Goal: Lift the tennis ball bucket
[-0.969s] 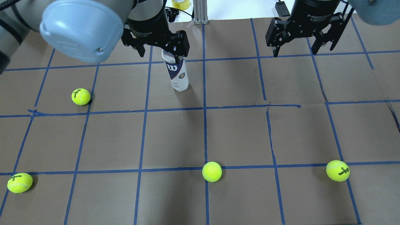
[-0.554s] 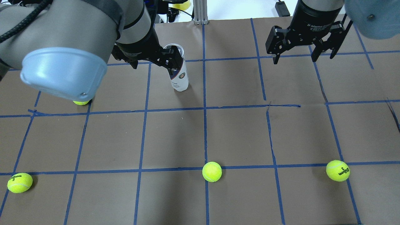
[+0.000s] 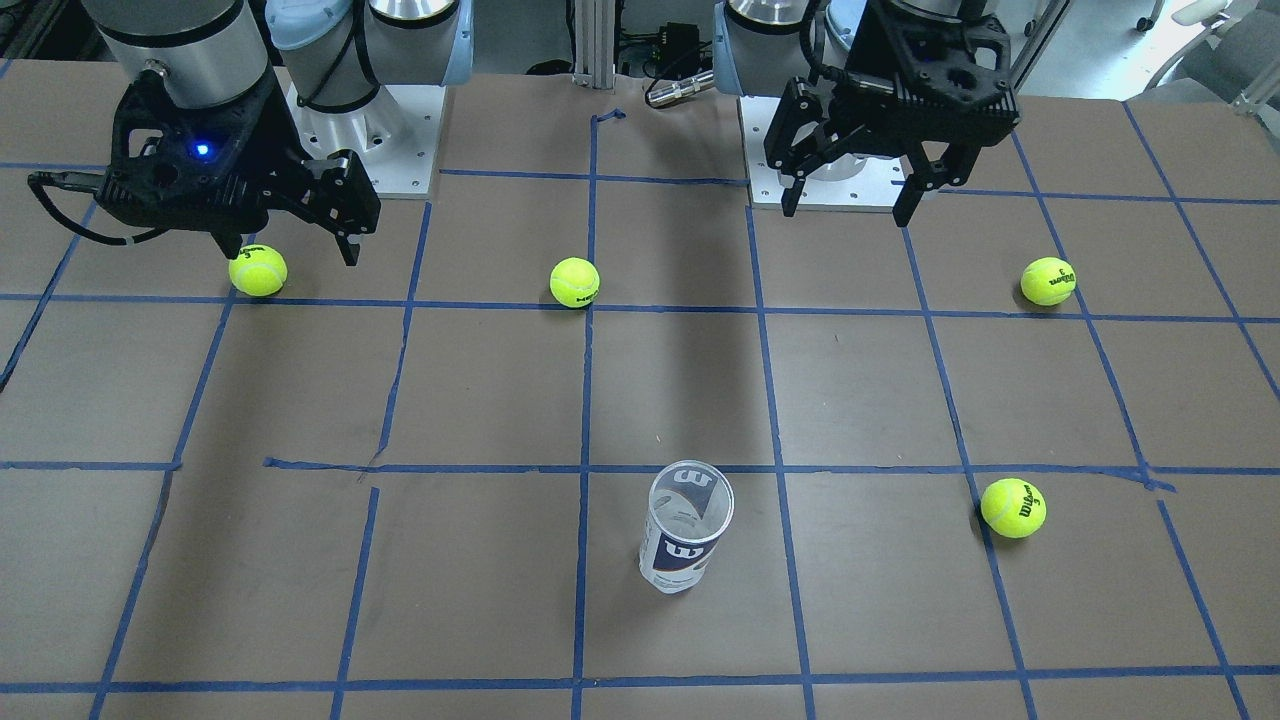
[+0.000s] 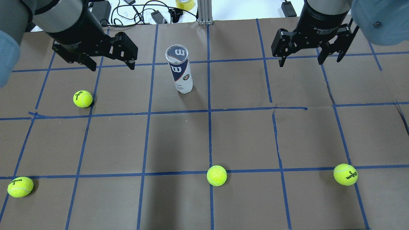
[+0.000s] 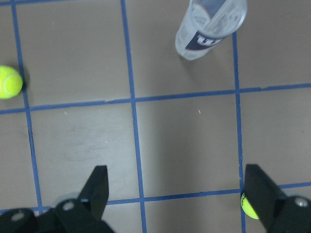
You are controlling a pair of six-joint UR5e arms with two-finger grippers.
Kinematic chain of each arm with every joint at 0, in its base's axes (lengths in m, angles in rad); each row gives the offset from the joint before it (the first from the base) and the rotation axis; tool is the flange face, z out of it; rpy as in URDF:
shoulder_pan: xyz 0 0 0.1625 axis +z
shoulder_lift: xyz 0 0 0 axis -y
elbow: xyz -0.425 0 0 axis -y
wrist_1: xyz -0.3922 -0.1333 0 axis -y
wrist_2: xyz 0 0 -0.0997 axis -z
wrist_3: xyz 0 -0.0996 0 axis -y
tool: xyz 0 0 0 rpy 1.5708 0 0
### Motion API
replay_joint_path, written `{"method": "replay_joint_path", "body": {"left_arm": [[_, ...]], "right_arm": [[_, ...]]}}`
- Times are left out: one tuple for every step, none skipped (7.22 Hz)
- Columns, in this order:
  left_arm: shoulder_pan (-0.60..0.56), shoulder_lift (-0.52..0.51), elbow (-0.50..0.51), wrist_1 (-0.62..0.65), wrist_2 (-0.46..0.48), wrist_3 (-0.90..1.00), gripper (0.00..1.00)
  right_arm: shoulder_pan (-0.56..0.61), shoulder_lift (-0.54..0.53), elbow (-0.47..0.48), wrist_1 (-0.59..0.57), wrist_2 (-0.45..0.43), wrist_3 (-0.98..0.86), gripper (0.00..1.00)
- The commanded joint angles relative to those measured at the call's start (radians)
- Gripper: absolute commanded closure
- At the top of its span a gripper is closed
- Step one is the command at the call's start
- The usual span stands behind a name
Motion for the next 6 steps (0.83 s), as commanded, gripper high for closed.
{"method": "replay_joint_path", "body": {"left_arm": [[0.019, 0.036, -0.014, -0.043, -0.003, 0.010, 0.00], [0.019, 0.037, -0.015, -0.050, -0.006, 0.010, 0.00], [0.021, 0.034, -0.015, -0.047, -0.007, 0.010, 0.00], [0.021, 0.022, 0.002, -0.050, 0.007, 0.009, 0.00], [0.034, 0.001, 0.029, -0.050, -0.001, -0.002, 0.00], [0.034, -0.039, 0.089, -0.055, -0.001, -0.016, 0.00]], "right_arm": [[0.000, 0.000, 0.000, 0.000, 0.000, 0.000, 0.00], [0.000, 0.000, 0.000, 0.000, 0.000, 0.000, 0.00], [0.000, 0.000, 0.000, 0.000, 0.000, 0.000, 0.00], [0.000, 0.000, 0.000, 0.000, 0.001, 0.000, 0.00], [0.000, 0.001, -0.001, 0.001, 0.006, 0.000, 0.00], [0.000, 0.000, -0.004, 0.001, 0.016, 0.000, 0.00]]}}
